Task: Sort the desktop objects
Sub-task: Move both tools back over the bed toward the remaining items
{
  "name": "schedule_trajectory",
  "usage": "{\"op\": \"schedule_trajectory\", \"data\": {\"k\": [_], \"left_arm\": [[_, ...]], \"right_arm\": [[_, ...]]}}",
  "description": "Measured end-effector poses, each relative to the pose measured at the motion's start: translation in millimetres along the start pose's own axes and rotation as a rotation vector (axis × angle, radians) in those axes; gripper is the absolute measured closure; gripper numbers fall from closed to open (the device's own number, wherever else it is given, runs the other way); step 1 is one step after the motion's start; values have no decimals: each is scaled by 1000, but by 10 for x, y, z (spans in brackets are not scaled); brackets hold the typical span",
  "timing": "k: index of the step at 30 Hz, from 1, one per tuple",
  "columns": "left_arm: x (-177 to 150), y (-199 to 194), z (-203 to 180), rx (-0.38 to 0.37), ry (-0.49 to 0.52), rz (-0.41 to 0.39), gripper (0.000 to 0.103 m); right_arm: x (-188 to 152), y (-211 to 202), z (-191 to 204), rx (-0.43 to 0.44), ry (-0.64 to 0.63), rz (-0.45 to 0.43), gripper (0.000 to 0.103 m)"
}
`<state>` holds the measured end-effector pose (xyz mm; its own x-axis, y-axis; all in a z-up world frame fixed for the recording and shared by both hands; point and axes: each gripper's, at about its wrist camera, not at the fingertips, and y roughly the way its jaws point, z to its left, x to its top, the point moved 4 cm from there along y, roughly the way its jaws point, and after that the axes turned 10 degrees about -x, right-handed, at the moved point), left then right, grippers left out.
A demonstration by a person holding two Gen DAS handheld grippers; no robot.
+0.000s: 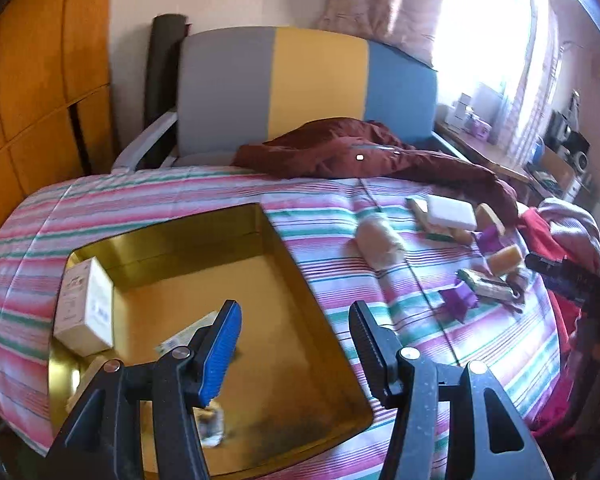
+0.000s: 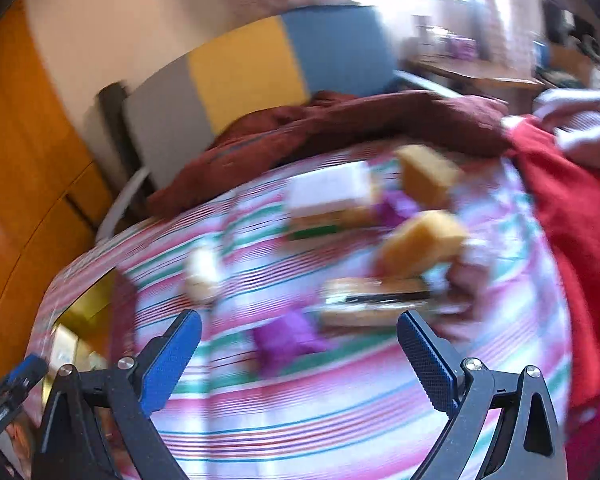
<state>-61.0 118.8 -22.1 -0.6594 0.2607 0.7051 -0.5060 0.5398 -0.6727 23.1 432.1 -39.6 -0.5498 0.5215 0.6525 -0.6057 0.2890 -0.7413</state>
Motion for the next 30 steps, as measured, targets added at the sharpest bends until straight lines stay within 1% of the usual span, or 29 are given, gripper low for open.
{"op": "schedule_trajectory", "data": {"k": [2,4,5,6,7,9,10,12,13,16,19,22,23,25,26,28,30], "left_arm": [[19,43,-103,-15,20,6,46],[36,85,-187,-28,34,10,46],[47,116,-231,-36,42,14,46],[53,150,-270,-43,49,20,46],[64,191,-313,-53,49,25,46],[77,249,-357,-75,42,37,46],[95,290,-386,-94,35,44,46],[121,353,-426,-113,25,53,45],[140,402,-457,-120,23,63,44],[193,505,-545,-151,27,68,43],[247,624,-652,-145,73,82,42],[297,769,-722,-202,54,116,41],[312,808,-734,-201,55,117,41],[338,895,-749,-186,52,126,41],[354,945,-745,-195,38,134,41],[399,1036,-720,-210,-4,144,41],[447,1111,-704,-211,-21,144,42]], "right_arm": [[100,28,-332,-30,58,14,6],[191,93,-613,-75,96,35,12],[235,140,-747,-96,105,52,18],[263,186,-840,-110,107,65,23],[285,240,-926,-128,106,82,26],[306,374,-1065,-156,91,130,34],[316,441,-1110,-153,84,146,36],[318,583,-1154,-119,66,179,36],[318,638,-1167,-117,57,186,36],[323,768,-1218,-135,54,199,36],[342,871,-1245,-123,51,217,35],[346,978,-1249,-150,30,237,35],[343,1009,-1231,-159,20,243,38],[330,1031,-1213,-182,-10,247,54],[321,1035,-1200,-184,-21,249,61],[311,1019,-1173,-196,-45,242,63],[304,998,-1154,-204,-62,234,66]]}}
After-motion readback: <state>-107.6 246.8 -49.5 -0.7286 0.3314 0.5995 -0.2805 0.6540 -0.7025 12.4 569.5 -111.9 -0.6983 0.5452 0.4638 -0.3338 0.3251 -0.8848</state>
